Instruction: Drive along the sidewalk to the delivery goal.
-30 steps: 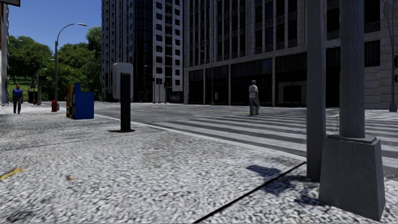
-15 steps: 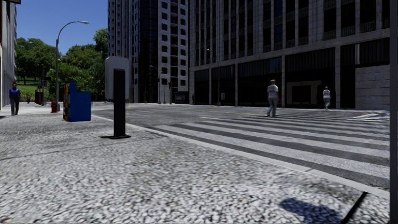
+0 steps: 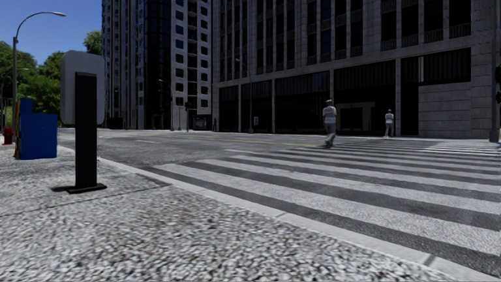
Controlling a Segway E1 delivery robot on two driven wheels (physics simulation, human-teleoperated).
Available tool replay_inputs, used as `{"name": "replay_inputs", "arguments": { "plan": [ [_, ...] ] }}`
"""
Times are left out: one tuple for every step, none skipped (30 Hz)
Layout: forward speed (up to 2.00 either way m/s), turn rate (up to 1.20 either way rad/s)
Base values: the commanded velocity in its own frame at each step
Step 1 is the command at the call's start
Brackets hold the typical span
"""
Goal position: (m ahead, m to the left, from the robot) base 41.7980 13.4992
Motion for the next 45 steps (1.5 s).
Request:
{"name": "replay_inputs", "arguments": {
  "plan": [
    [1.77, -0.49],
    [1.77, -0.51],
    [1.77, -0.51],
    [1.77, -0.51],
    [1.77, -0.51],
    [1.77, -0.51],
    [1.77, -0.51],
    [1.77, -0.51],
    [1.77, -0.51],
    [1.77, -0.51],
    [1.77, -0.51],
    [1.77, -0.51],
    [1.77, -0.51],
    [1.77, -0.51],
    [1.77, -0.51],
    [1.77, -0.51],
    [1.77, -0.51],
    [1.77, -0.51],
    [1.77, -0.51],
    [1.8, -0.51],
    [1.8, -0.51],
    [1.88, -0.51],
    [2.0, -0.51],
    [2.0, -0.51],
    [2.0, -0.51],
    [2.0, -0.51],
    [2.0, -0.5],
    [2.0, -0.49],
    [2.0, -0.49],
    [2.0, -0.49],
    [2.0, -0.49],
    [2.0, -0.49],
    [2.0, -0.49],
    [2.0, -0.49],
    [2.0, -0.49],
    [2.0, -0.49],
    [2.0, -0.49],
    [2.0, -0.49],
    [2.0, -0.49],
    [2.0, -0.49],
    [2.0, -0.49],
    [2.0, -0.49],
    [2.0, -0.49],
    [2.0, -0.49],
    [2.0, -0.49]
  ]
}}
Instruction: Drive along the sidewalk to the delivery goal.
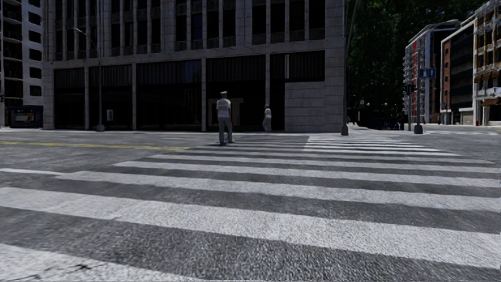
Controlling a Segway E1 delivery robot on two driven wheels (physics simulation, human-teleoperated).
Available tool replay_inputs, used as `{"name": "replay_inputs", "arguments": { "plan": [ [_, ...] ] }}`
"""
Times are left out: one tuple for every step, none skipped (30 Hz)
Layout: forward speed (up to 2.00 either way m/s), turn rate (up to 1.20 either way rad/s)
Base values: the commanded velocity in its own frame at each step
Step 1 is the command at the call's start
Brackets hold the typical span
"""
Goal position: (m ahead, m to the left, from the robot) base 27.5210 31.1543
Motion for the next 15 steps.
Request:
{"name": "replay_inputs", "arguments": {
  "plan": [
    [2.0, -0.49],
    [2.0, -0.49],
    [2.0, -0.49],
    [2.0, -0.49],
    [2.0, -0.49],
    [2.0, -0.49],
    [2.0, -0.49],
    [2.0, -0.49],
    [2.0, -0.49],
    [2.0, -0.49],
    [2.0, -0.49],
    [2.0, -0.49],
    [2.0, -0.49],
    [2.0, -0.49],
    [2.0, -0.49]
  ]
}}
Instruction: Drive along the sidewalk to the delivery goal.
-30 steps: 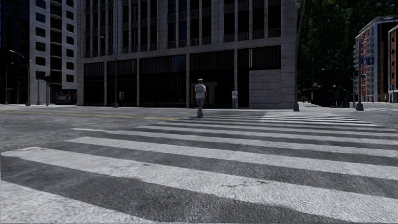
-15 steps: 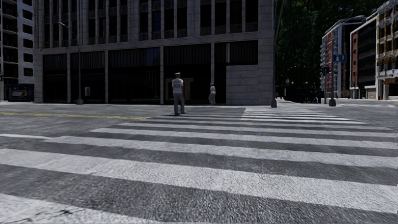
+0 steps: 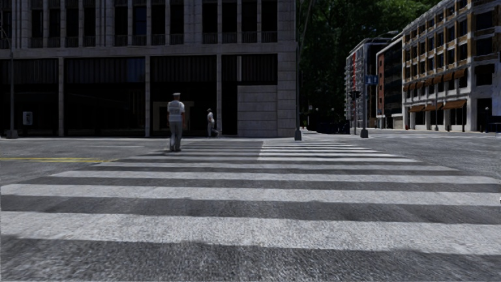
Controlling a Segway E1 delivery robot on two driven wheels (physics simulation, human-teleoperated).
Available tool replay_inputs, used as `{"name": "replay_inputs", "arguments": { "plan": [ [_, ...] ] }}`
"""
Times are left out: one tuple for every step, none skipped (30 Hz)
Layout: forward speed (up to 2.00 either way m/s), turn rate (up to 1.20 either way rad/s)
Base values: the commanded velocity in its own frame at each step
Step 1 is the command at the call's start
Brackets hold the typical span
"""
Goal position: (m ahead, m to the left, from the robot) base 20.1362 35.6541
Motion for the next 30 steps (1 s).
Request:
{"name": "replay_inputs", "arguments": {
  "plan": [
    [2.0, -0.49],
    [2.0, -0.49],
    [2.0, -0.49],
    [2.0, -0.12],
    [2.0, 0.0],
    [2.0, 0.0],
    [2.0, 0.0],
    [2.0, 0.0],
    [2.0, 0.0],
    [2.0, 0.0],
    [2.0, 0.0],
    [2.0, 0.0],
    [2.0, 0.0],
    [2.0, 0.0],
    [2.0, 0.0],
    [2.0, 0.0],
    [2.0, 0.0],
    [2.0, 0.0],
    [2.0, 0.0],
    [2.0, 0.0],
    [2.0, 0.0],
    [2.0, 0.0],
    [2.0, 0.0],
    [2.0, 0.0],
    [2.0, 0.0],
    [2.0, 0.0],
    [2.0, 0.0],
    [2.0, 0.0],
    [2.0, 0.0],
    [2.0, 0.0]
  ]
}}
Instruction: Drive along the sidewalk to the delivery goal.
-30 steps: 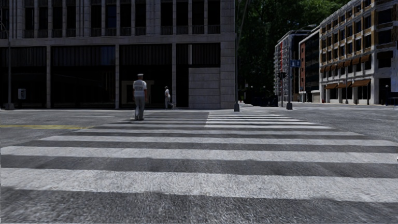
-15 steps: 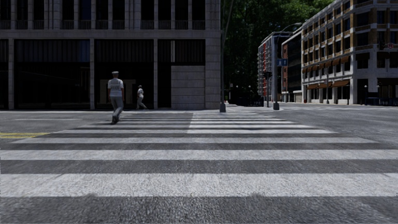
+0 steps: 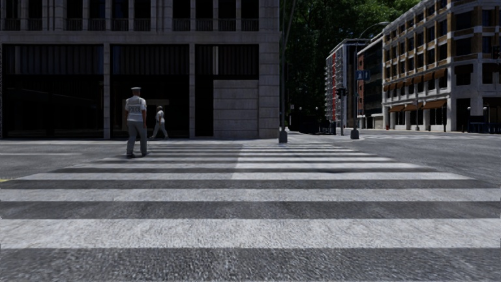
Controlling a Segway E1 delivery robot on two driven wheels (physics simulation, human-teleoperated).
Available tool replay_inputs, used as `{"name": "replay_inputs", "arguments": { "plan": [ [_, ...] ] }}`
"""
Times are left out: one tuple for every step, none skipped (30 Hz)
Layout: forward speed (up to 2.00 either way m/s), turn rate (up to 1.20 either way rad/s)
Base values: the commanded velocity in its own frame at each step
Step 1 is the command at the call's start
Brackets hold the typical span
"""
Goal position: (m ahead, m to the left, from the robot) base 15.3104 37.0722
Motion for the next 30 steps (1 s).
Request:
{"name": "replay_inputs", "arguments": {
  "plan": [
    [2.0, 0.0],
    [2.0, 0.0],
    [2.0, 0.0],
    [2.0, 0.0],
    [2.0, 0.0],
    [2.0, 0.17],
    [2.0, 0.28],
    [2.0, 0.31],
    [2.0, 0.31],
    [2.0, 0.0],
    [2.0, 0.0],
    [2.0, 0.0],
    [2.0, 0.0],
    [2.0, 0.0],
    [2.0, 0.0],
    [2.0, 0.0],
    [2.0, 0.0],
    [2.0, 0.0],
    [2.0, 0.0],
    [2.0, 0.0],
    [2.0, 0.13],
    [2.0, 0.23],
    [2.0, 0.28],
    [2.0, 0.0],
    [2.0, 0.0],
    [2.0, 0.0],
    [2.0, 0.0],
    [2.0, 0.0],
    [2.0, 0.0],
    [2.0, 0.0]
  ]
}}
